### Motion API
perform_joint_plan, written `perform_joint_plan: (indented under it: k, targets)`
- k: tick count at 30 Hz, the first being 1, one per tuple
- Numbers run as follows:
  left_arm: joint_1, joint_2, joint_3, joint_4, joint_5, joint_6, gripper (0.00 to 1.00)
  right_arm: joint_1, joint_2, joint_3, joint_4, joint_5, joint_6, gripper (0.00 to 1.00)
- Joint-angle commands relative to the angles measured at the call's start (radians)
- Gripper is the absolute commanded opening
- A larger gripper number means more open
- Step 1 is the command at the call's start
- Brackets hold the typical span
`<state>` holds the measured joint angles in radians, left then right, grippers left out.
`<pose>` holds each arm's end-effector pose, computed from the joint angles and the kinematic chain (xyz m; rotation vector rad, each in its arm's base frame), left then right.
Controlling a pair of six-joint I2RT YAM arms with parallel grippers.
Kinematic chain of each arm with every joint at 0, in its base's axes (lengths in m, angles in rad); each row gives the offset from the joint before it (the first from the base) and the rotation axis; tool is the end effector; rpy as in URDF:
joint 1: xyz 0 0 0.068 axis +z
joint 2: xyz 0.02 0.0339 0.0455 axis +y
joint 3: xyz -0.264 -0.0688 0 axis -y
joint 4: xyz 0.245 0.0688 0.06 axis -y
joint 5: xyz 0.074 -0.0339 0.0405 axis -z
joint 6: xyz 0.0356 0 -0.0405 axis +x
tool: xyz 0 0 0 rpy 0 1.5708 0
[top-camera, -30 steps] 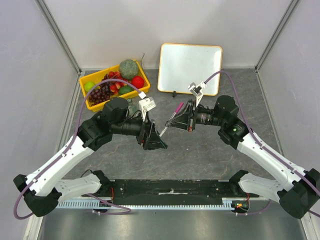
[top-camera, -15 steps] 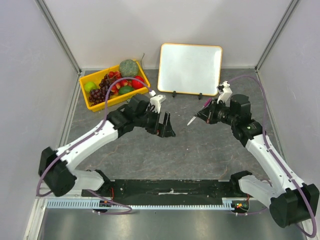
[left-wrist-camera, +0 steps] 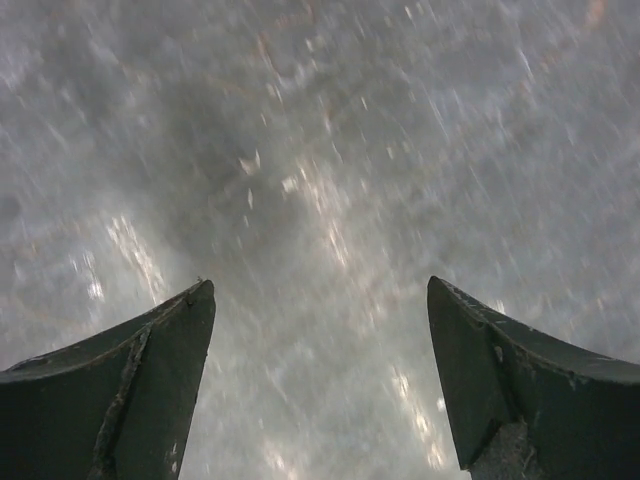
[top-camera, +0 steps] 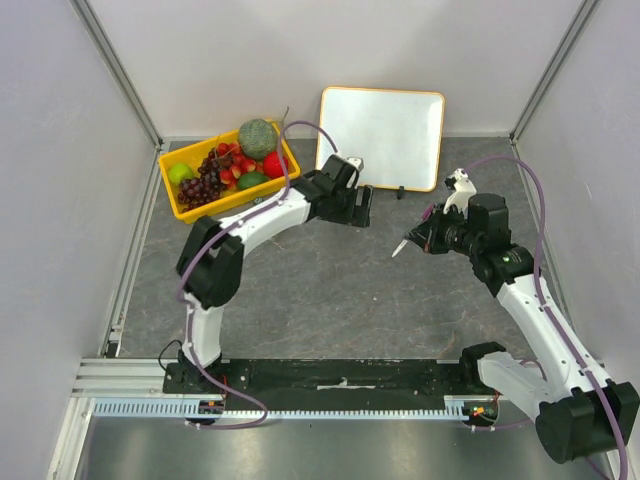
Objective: Write a sentence on the whiteboard
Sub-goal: Pick up the whiteboard stand from the center of the board.
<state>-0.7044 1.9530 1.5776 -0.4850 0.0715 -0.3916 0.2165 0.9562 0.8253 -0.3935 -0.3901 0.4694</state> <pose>0.3335 -0.2868 0.2414 0.4244 2.4774 -0.5624 0.2032 0.0586 0.3032 0.0280 2.1583 0.8150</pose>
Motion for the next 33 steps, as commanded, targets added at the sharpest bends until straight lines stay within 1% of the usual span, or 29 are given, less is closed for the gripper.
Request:
perform_joint_plan:
  k: [1,4,7,9,13,17,20,24,27,30,33]
  targets:
    - [0.020,0.174,0.211,-0.065,-0.124,0.062,0.89,-0.008,-0.013,0.020,-0.011,0.008,-0.031,0.00]
    - [0.025,0.286,0.344,-0.113,-0.142,0.086,0.86,-0.012,-0.007,0.020,-0.010,0.005,-0.041,0.00]
    - [0.031,0.401,0.523,-0.193,-0.185,0.097,0.84,-0.016,-0.005,0.018,-0.010,0.000,-0.049,0.00]
    - [0.045,0.457,0.602,-0.225,-0.211,0.088,0.84,-0.016,-0.004,0.015,-0.008,-0.001,-0.054,0.00]
    - [0.082,0.500,0.636,-0.199,-0.159,0.077,0.82,-0.019,0.001,0.012,-0.007,-0.001,-0.060,0.00]
    - [0.105,0.535,0.673,-0.188,-0.141,0.082,0.81,-0.020,0.010,0.012,-0.001,-0.001,-0.066,0.00]
    - [0.112,0.566,0.709,-0.184,-0.121,0.100,0.74,-0.020,0.016,0.011,0.007,-0.004,-0.066,0.00]
    - [0.114,0.616,0.763,-0.182,-0.111,0.117,0.71,-0.022,0.024,0.011,0.013,-0.006,-0.066,0.00]
    - [0.114,0.644,0.792,-0.182,-0.119,0.123,0.68,-0.025,0.022,0.008,0.015,-0.006,-0.064,0.00]
    - [0.114,0.665,0.806,-0.175,-0.131,0.126,0.62,-0.028,0.026,0.011,0.015,-0.010,-0.064,0.00]
    - [0.114,0.679,0.812,-0.165,-0.170,0.117,0.59,-0.028,0.026,0.009,0.018,-0.013,-0.064,0.00]
